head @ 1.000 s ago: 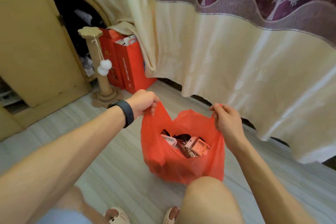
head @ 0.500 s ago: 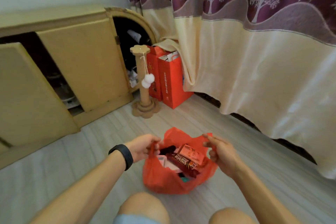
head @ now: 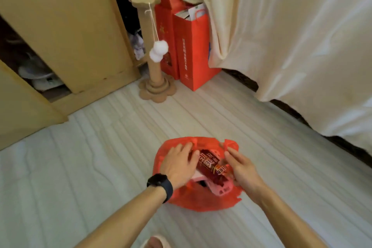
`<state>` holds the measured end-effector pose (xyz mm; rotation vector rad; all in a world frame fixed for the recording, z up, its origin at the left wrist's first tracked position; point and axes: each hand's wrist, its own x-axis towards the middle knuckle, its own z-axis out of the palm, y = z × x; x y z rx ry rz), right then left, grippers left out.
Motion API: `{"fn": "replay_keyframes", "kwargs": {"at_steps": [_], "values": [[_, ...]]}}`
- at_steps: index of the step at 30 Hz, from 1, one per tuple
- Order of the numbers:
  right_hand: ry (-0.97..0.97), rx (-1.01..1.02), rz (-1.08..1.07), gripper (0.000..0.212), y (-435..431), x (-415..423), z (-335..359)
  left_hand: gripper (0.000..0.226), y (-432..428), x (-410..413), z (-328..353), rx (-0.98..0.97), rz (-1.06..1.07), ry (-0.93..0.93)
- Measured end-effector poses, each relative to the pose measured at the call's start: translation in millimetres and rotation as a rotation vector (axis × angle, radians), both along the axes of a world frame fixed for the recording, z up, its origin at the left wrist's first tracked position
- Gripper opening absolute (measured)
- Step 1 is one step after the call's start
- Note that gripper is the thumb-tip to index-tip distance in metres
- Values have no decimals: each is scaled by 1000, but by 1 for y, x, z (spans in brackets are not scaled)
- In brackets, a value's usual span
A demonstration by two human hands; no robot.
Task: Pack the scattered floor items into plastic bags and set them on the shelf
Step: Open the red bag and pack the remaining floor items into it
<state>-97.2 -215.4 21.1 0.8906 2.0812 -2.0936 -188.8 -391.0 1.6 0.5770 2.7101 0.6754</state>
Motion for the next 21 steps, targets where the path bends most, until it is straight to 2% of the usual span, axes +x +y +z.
{"fn": "replay_keyframes", "kwargs": {"at_steps": [1,2,4,9,11,14,18,19,21], "values": [[13,65,15,25,-3,-7,-14,47,1,0,-15,-72,-84,150],[22,120,44,23,-6,-14,-29,47,4,0,-31,-72,-137,209],[1,170,91,23,-14,-28,-59,43,9,-4,-64,-15,-152,197],[-178,-122,27,23,-13,-57,-100,46,12,-25,-113,19,-91,273],[-228,-158,27,22,-11,-63,-102,51,10,-29,-115,17,-124,235],[-330,-145,47,22,-12,-62,-90,55,0,-21,-105,-76,-293,167],[-431,47,20,19,-13,-58,-53,50,-11,-11,-74,-194,-446,113],[-449,82,11,18,-14,-56,-39,48,-9,-10,-57,-188,-441,24],[-475,3,0,18,-19,-47,-4,36,-6,-7,-13,-150,-314,-290]]}}
